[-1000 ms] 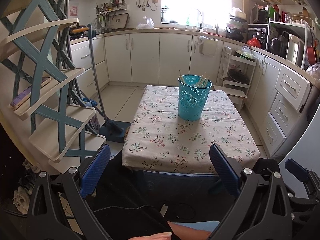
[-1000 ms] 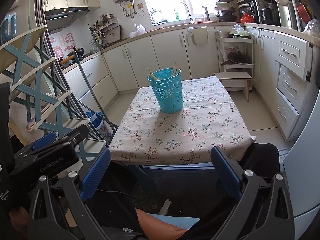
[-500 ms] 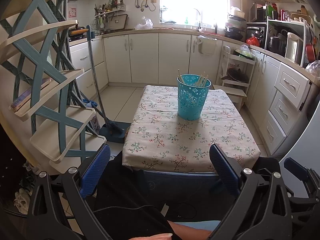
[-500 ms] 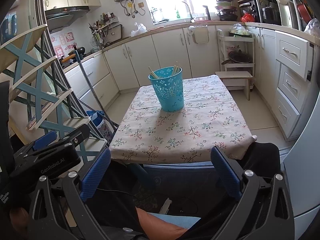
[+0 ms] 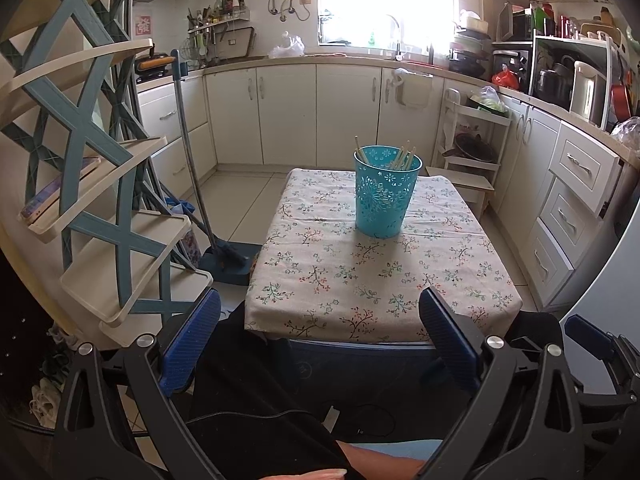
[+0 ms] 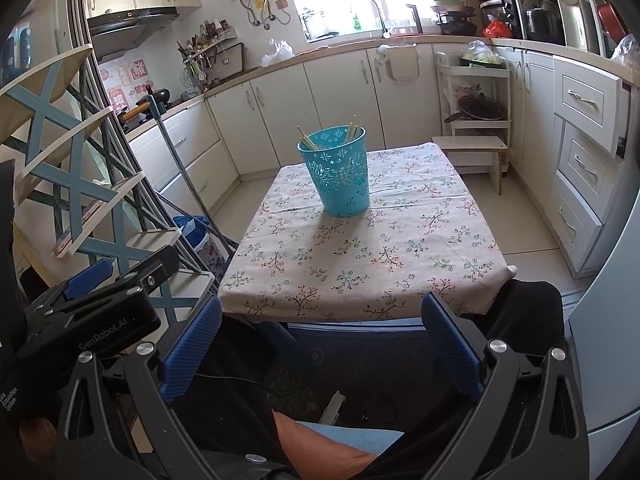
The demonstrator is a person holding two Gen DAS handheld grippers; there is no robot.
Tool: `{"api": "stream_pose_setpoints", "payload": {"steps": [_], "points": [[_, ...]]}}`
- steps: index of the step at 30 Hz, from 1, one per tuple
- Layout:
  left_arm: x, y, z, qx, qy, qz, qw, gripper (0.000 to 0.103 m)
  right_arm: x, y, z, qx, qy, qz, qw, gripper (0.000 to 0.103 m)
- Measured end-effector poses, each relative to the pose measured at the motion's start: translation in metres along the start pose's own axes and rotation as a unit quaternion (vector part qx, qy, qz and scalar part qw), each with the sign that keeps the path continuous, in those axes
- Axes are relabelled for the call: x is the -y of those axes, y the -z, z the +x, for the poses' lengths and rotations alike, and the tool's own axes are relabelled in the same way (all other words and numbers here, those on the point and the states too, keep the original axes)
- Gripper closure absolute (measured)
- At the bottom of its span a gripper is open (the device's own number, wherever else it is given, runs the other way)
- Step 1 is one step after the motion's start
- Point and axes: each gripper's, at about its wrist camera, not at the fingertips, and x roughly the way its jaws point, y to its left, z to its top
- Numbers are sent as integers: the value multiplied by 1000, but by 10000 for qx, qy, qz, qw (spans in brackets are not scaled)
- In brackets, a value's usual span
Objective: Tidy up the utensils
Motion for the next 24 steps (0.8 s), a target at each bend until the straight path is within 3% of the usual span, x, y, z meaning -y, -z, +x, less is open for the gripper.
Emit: {"api": "stream_pose_setpoints", "payload": {"steps": [24], "points": [[0, 0, 1, -11, -1, 3, 10000, 8, -2, 3, 4, -48, 1, 14, 10000, 7]]}}
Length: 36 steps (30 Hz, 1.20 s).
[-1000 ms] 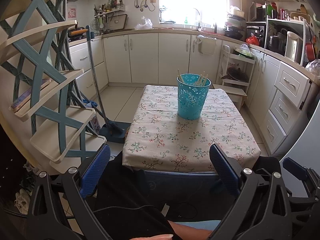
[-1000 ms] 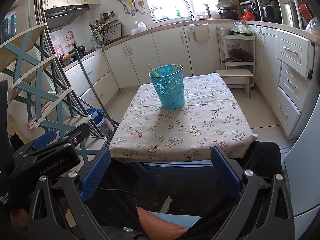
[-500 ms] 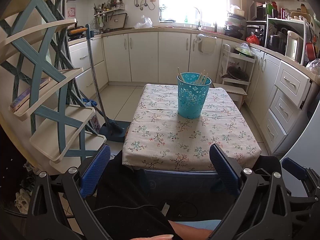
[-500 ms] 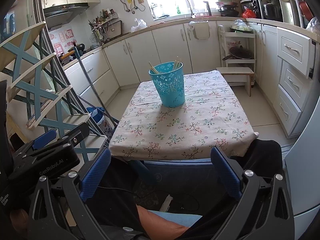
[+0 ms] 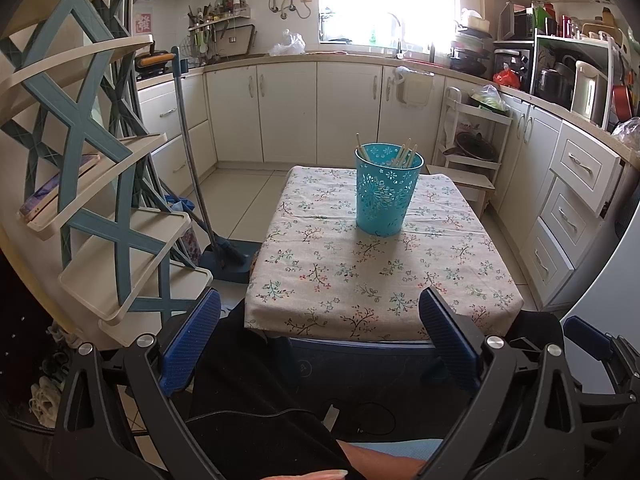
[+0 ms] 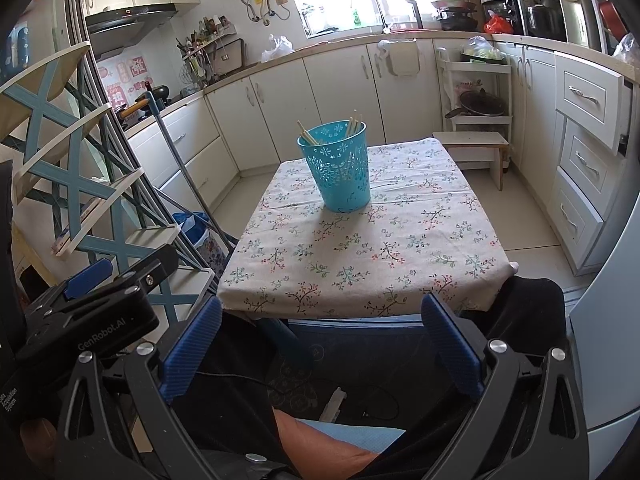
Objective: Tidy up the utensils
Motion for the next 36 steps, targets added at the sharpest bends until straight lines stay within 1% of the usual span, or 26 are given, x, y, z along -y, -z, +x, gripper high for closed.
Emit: {"api": "stream_pose_setpoints", "payload": {"steps": [23, 36], "points": [[-1, 0, 0, -4, -9, 2, 10000, 8, -2, 10, 4, -53, 3, 10, 10000, 7], [-2, 0, 0, -15, -3, 0, 10000, 8, -1, 8, 5, -65, 0, 11, 10000, 7]]}}
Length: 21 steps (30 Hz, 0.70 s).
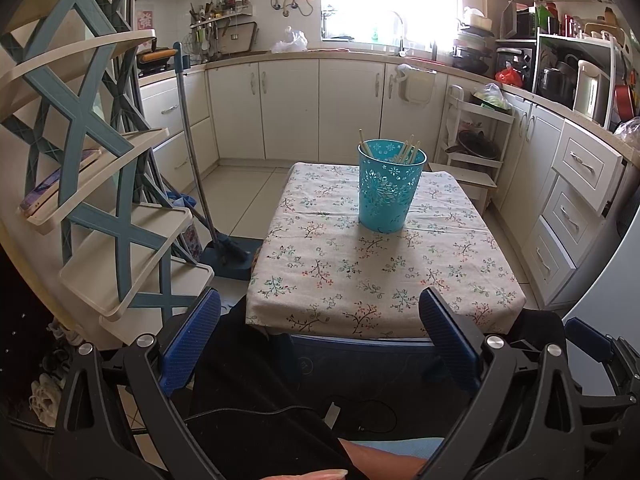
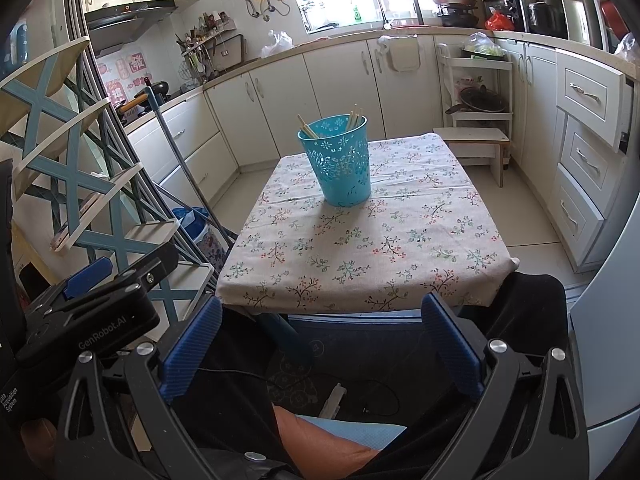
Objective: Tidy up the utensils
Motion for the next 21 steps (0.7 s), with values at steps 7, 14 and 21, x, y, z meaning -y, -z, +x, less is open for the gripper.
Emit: {"api": "stream_pose_setpoints", "payload": {"steps": [7, 14, 21], "points": [[-2, 3, -1, -21, 6, -11, 10000, 8, 2, 2, 0, -29, -6, -6, 10000, 7], [-2, 9, -2, -34, -4, -12, 10000, 8, 4, 4, 1, -62, -10, -2, 10000, 7], [-3, 9, -3, -38, -6, -12, 10000, 8, 4, 2, 1, -78, -20, -4, 10000, 7]]}}
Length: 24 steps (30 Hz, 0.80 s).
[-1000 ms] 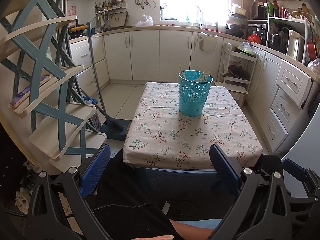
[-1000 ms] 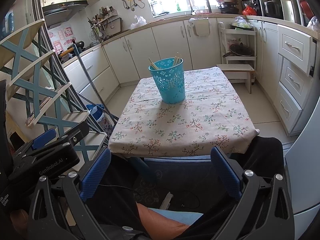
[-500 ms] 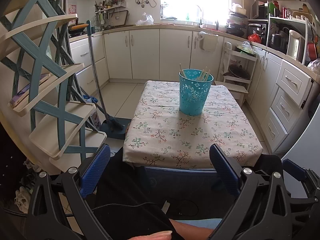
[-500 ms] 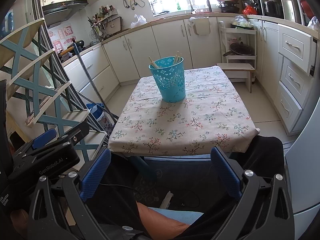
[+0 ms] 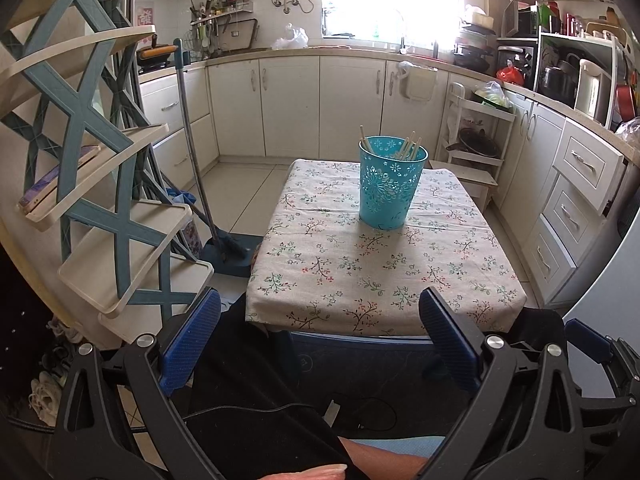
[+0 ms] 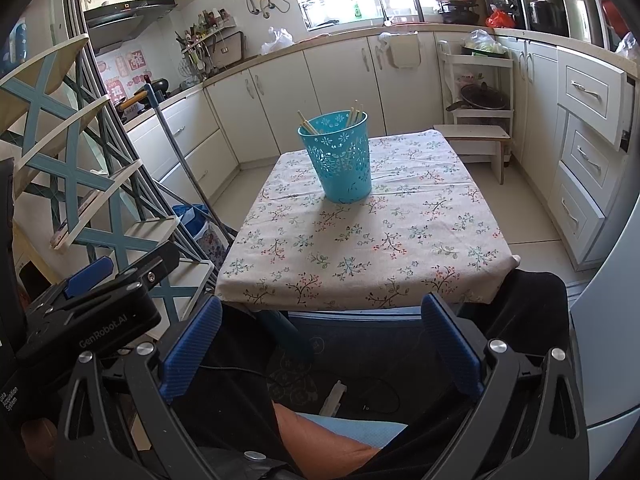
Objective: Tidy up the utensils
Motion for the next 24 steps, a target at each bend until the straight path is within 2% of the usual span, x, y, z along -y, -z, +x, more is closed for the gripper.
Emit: {"api": "stream_pose_setpoints", "payload": {"steps": [24], "points": [[-3, -3, 4, -38, -48, -21, 10000, 8, 1, -5, 4, -145, -59, -20, 9999, 7]]}}
